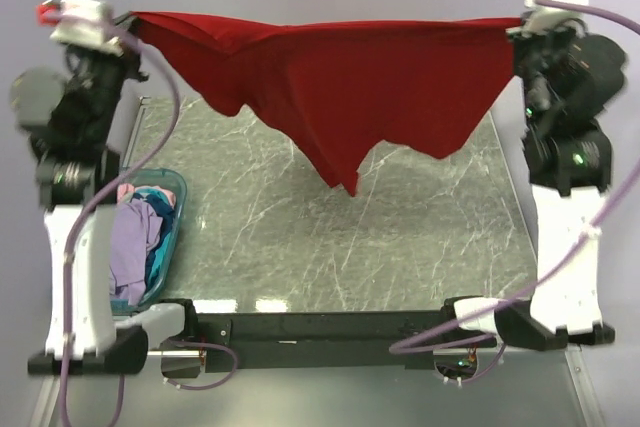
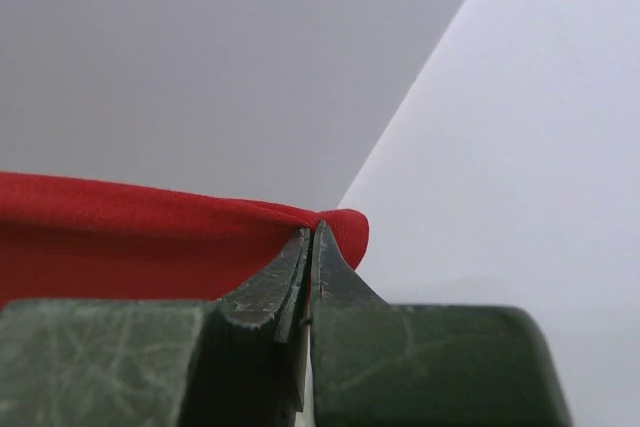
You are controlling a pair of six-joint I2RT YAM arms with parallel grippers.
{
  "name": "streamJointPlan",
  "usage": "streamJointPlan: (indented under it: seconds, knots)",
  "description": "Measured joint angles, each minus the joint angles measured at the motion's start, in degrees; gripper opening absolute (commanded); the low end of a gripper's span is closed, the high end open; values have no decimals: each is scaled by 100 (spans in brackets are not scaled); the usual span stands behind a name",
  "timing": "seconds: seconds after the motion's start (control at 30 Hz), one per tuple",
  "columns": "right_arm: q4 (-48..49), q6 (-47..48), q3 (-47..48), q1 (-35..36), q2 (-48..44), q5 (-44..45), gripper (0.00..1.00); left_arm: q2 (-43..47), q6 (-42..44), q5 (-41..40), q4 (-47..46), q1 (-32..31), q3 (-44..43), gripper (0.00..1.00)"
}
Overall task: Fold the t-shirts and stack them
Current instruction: Flatten the tshirt out
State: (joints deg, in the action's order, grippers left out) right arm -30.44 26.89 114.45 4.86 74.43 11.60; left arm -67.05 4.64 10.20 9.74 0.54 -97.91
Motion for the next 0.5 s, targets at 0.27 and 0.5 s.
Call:
streamJointPlan:
  seconds: [0.27, 0.5]
  knots:
    - [461, 22, -48, 0, -1478, 127, 0, 1580, 37, -87, -446, 0, 26, 0]
    - [1075, 245, -35, -37, -2677, 76, 0, 2245, 111, -155, -824, 0, -254, 0]
